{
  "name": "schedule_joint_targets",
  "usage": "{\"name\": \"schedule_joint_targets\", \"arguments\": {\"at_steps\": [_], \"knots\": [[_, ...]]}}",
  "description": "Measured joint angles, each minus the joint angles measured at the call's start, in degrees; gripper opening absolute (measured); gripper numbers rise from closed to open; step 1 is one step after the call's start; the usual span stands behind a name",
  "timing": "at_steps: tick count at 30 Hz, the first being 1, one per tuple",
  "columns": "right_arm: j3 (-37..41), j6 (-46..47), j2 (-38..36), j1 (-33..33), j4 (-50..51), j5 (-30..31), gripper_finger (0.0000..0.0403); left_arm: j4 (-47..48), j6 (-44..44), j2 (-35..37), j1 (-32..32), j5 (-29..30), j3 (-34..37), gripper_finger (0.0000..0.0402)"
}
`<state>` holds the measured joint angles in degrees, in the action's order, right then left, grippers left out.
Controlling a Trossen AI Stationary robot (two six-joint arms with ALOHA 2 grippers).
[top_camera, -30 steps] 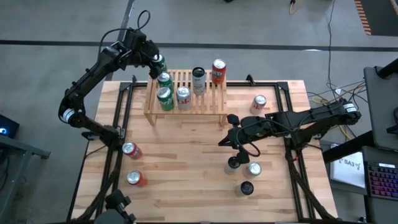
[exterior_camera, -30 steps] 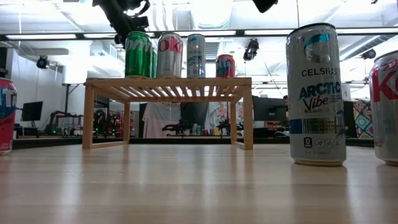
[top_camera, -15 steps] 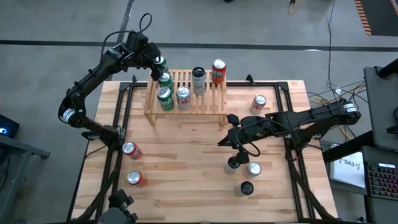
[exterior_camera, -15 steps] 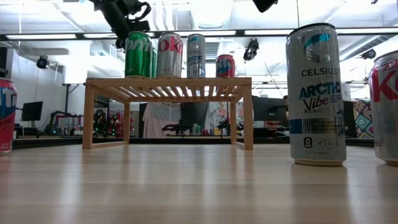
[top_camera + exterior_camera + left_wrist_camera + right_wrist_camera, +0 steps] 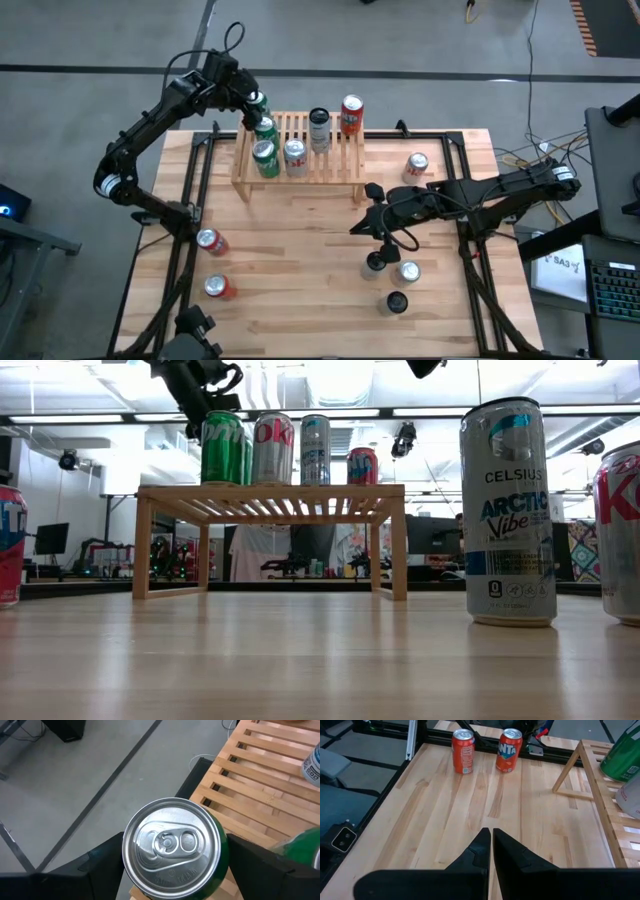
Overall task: Place canned beverage on shelf
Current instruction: Put the green soda can on the shelf
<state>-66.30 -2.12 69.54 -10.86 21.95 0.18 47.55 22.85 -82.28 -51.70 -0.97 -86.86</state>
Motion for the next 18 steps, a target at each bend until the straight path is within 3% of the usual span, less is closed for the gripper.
{"name": "schedule_joint_targets", "arguments": {"at_steps": [18], "knots": [[-0.01, 0.01, -0.02, 0.0, 0.03, -0.01, 0.0009, 1.51, -0.16, 0.0, 0.0, -0.07, -0.01, 0.0292]]}}
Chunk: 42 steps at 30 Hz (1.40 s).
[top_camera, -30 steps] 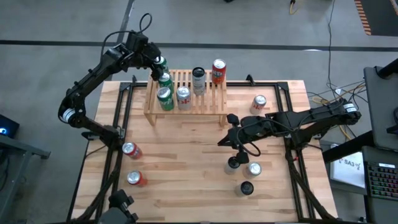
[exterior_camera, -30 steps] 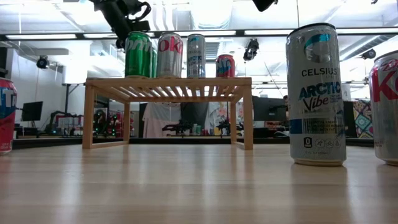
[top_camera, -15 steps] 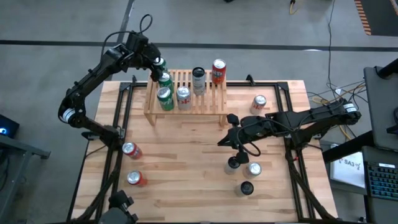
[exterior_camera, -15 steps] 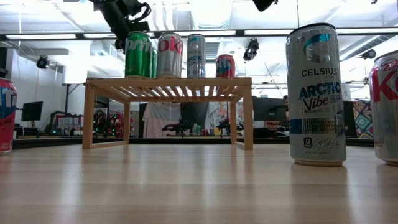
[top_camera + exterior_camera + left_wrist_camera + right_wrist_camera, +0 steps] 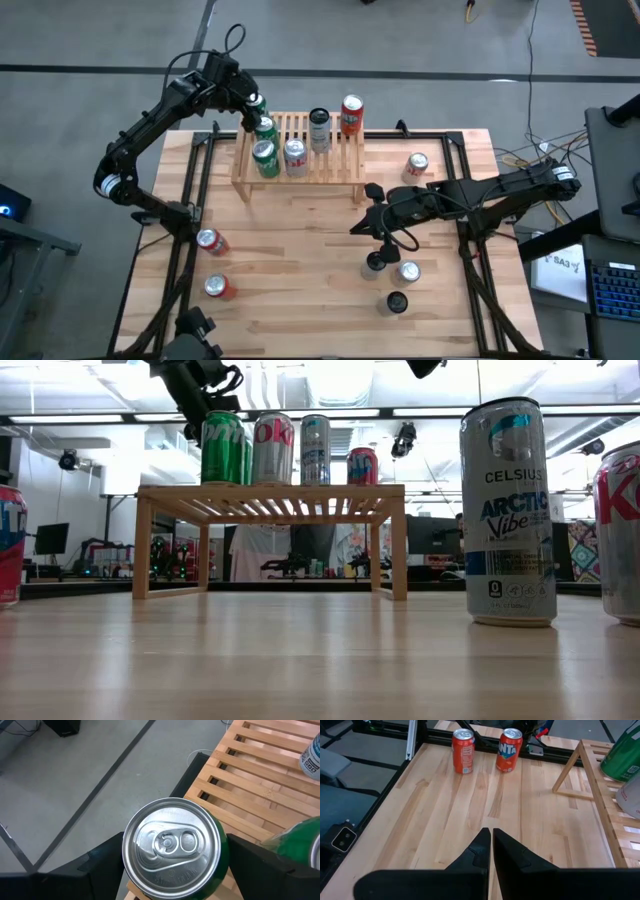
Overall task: Place canned beverage on shelf
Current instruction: Put the green soda can on the shelf
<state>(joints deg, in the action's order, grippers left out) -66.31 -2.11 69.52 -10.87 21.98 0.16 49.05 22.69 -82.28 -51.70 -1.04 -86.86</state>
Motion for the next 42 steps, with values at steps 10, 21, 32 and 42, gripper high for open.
{"name": "schedule_joint_targets", "arguments": {"at_steps": [10, 21, 32, 42], "knots": [[0.01, 0.15, 0.0, -0.01, 0.0, 0.0, 0.0009, 0.05, -0.75, 0.0, 0.0, -0.04, 0.01, 0.0292], [0.01, 0.13, 0.01, -0.01, 0.0, 0.02, 0.0009, 0.24, -0.78, 0.0, 0.0, -0.04, 0.01, 0.0304], [0.01, 0.13, 0.02, 0.02, 0.0, 0.0, 0.0009, 0.51, -0.96, 0.0, 0.0, -0.04, 0.01, 0.0305], [0.01, 0.0, 0.0, 0.01, 0.0, 0.0, 0.0009, 0.53, -1.88, 0.0, 0.0, -0.02, 0.0, 0.0305]]}}
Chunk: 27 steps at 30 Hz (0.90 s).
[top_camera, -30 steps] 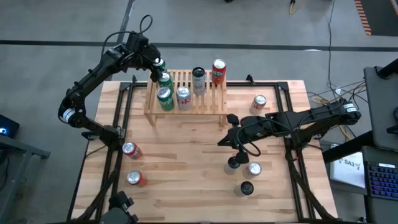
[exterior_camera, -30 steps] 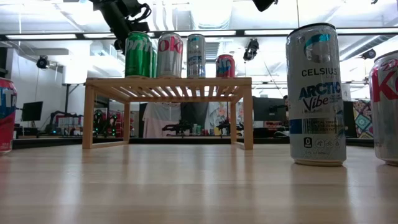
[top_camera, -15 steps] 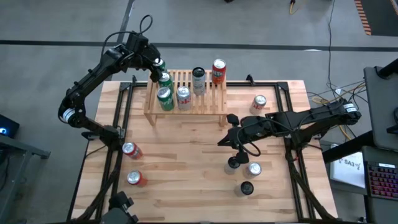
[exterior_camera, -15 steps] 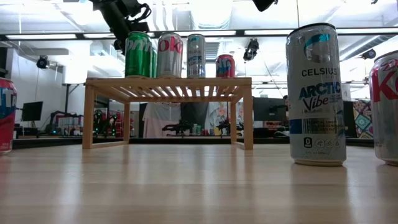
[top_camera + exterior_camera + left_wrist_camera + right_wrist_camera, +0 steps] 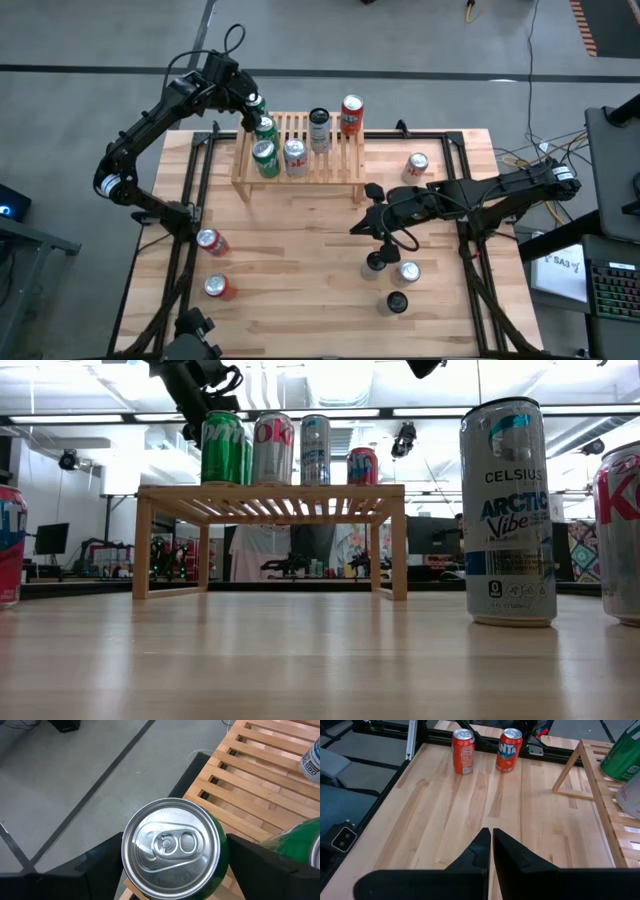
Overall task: Place canned beverage on shelf
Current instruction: Put the green soda can on the shelf
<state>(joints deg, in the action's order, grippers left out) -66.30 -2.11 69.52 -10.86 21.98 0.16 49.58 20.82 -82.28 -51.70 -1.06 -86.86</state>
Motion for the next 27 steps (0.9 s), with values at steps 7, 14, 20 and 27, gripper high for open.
{"name": "schedule_joint_targets", "arguments": {"at_steps": [7, 14, 20, 27], "knots": [[0.0, 0.0, 0.02, -0.02, 0.0, 0.0, 0.0009, 0.04, -0.38, 0.0, 0.0, 0.0, 0.0, 0.0309], [0.0, 0.11, 0.01, -0.01, 0.0, 0.0, 0.0009, 0.14, -0.65, 0.0, 0.01, -0.15, 0.0, 0.0335], [0.0, 0.15, 0.02, 0.0, 0.0, 0.0, 0.0009, 0.15, -0.63, 0.0, 0.0, -0.13, -0.2, 0.0343], [0.0, 0.15, 0.01, -0.01, 0.01, 0.0, 0.0009, 0.32, -0.61, 0.32, 0.02, -0.11, -1.62, 0.0343]]}}
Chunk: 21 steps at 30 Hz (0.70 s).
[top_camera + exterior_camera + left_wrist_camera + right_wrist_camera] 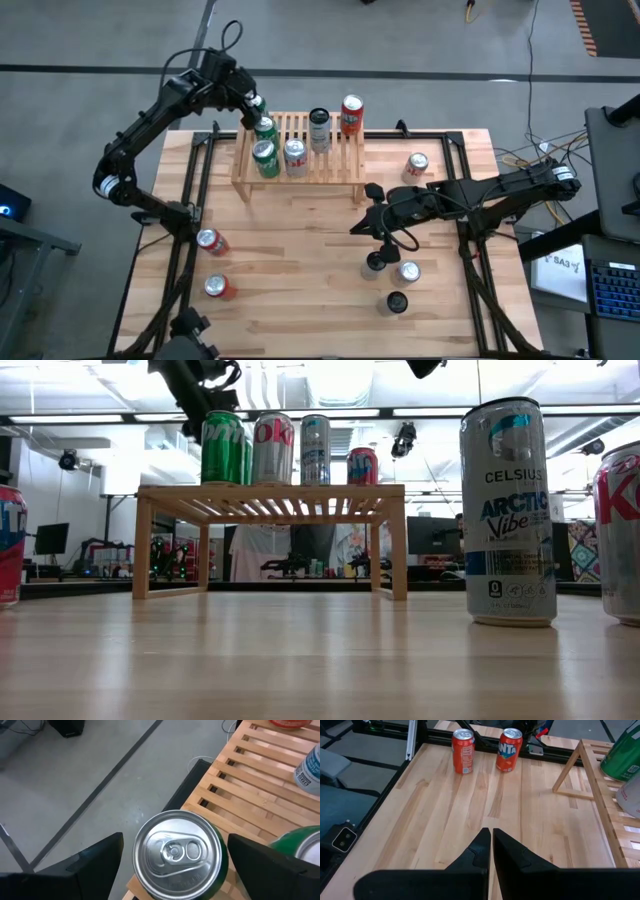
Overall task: Place canned beverage on shelf
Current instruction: Put the green soda can on the shelf
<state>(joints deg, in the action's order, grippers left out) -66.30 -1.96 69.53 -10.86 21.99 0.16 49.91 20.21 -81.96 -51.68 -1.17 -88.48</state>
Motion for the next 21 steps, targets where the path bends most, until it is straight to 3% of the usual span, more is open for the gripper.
{"name": "schedule_joint_targets", "arguments": {"at_steps": [21], "knots": [[0.0, 0.02, -0.02, -0.01, -0.01, 0.0, 0.0009, 3.08, -1.77, 0.64, -0.02, 0.56, -6.18, 0.0342]]}}
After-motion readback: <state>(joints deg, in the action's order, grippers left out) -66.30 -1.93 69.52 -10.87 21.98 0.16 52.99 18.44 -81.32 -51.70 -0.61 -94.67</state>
